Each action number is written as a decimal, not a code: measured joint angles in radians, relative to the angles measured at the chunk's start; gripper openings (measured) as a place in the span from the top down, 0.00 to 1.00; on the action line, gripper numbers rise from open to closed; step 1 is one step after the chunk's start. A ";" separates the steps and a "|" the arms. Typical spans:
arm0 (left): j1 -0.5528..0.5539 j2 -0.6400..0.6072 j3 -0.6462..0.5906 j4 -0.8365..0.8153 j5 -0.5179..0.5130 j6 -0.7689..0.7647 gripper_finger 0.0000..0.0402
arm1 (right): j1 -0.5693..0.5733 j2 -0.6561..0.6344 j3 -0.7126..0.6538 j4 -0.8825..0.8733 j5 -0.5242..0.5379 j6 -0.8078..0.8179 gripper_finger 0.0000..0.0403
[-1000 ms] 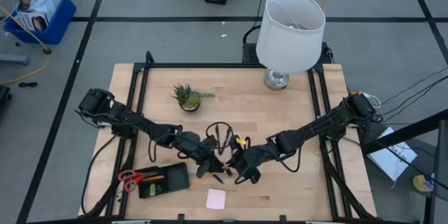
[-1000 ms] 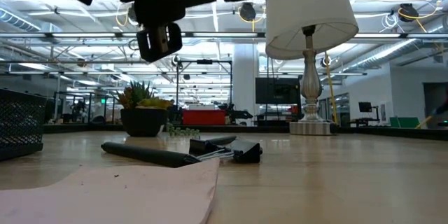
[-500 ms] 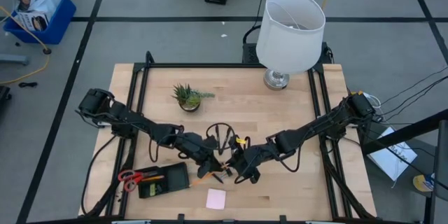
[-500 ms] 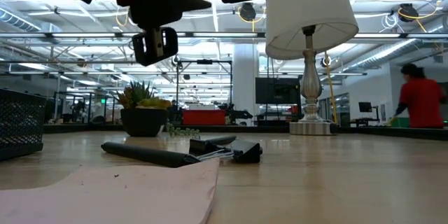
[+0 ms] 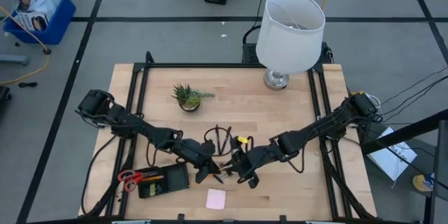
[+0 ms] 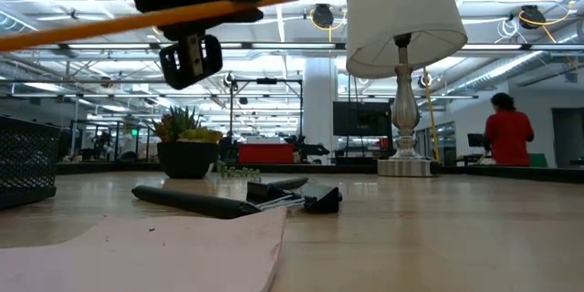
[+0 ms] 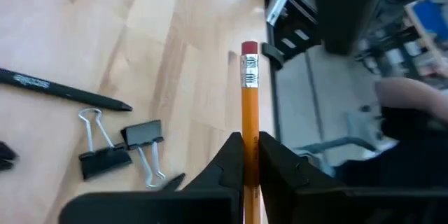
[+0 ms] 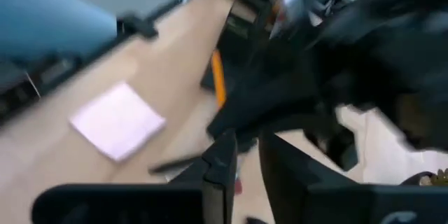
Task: Pick and place office supplies into organizer
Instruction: Put the pencil into the top left section of the desk organizer, then put the bottom pen into the top left section of the desk organizer
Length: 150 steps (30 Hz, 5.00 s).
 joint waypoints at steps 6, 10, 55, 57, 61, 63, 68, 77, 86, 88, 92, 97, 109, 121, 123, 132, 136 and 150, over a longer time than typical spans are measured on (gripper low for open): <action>-0.080 -0.002 0.000 0.031 -0.113 0.066 0.94 | 0.035 -0.071 -0.006 -0.074 0.000 0.109 0.79; -0.127 -0.002 0.001 0.046 -0.193 0.076 0.92 | 0.049 -0.133 -0.044 -0.074 0.000 0.160 0.78; -0.998 -0.325 -0.027 -0.586 -1.555 -0.012 0.93 | 0.033 -0.272 -0.733 0.888 0.105 0.196 0.81; -0.998 -0.325 -0.053 -0.586 -1.559 -0.030 0.93 | 0.033 -0.272 -0.733 0.901 0.105 0.196 0.81; -0.994 -0.324 -0.087 -0.589 -1.527 -0.037 0.93 | 0.033 -0.272 -0.733 0.935 0.104 0.196 0.81; -0.997 -0.324 -0.093 -0.588 -1.525 -0.037 0.93 | 0.033 -0.272 -0.733 0.941 0.104 0.194 0.81; -0.997 -0.324 -0.097 -0.592 -1.523 0.012 0.92 | 0.033 -0.272 -0.733 0.945 0.104 0.193 0.81; -0.997 -0.325 -0.097 -0.726 -1.517 -0.044 0.92 | 0.033 -0.272 -0.733 0.945 0.104 0.193 0.81; -0.977 -0.325 -0.110 -1.004 -1.446 -0.460 0.92 | 0.033 -0.272 -0.733 0.945 0.104 0.193 0.81; -0.967 -0.325 -0.123 -1.016 -1.425 -0.516 0.92 | 0.033 -0.272 -0.733 0.945 0.104 0.193 0.81; -0.961 -0.325 -0.145 -0.997 -1.422 -0.589 0.91 | 0.033 -0.272 -0.733 0.946 0.104 0.193 0.81; -0.956 -0.325 -0.155 -0.994 -1.418 -0.626 0.80 | 0.033 -0.272 -0.732 0.947 0.104 0.193 0.81; -0.955 -0.325 -0.155 -0.968 -1.392 -0.638 0.42 | 0.033 -0.271 -0.732 0.941 0.104 0.203 0.81; -0.832 -0.325 -0.155 -0.673 -1.441 -0.407 0.36 | 0.018 -0.271 -0.732 0.912 0.129 0.361 0.80; -0.787 -0.325 -0.155 -0.628 -1.431 -0.356 0.36 | 0.005 -0.270 -0.731 0.830 0.132 0.401 0.78; -0.628 -0.325 -0.155 -0.502 -1.321 -0.232 0.36 | -0.085 -0.123 -0.670 0.765 -0.020 0.425 0.53; -0.564 -0.330 -0.155 -0.453 -1.305 -0.190 0.36 | -0.114 -0.054 -0.607 0.765 -0.080 0.400 0.42; -0.149 -0.423 -0.155 -0.450 -0.867 0.050 0.36 | -0.177 -0.039 -0.585 0.685 -0.049 0.482 0.39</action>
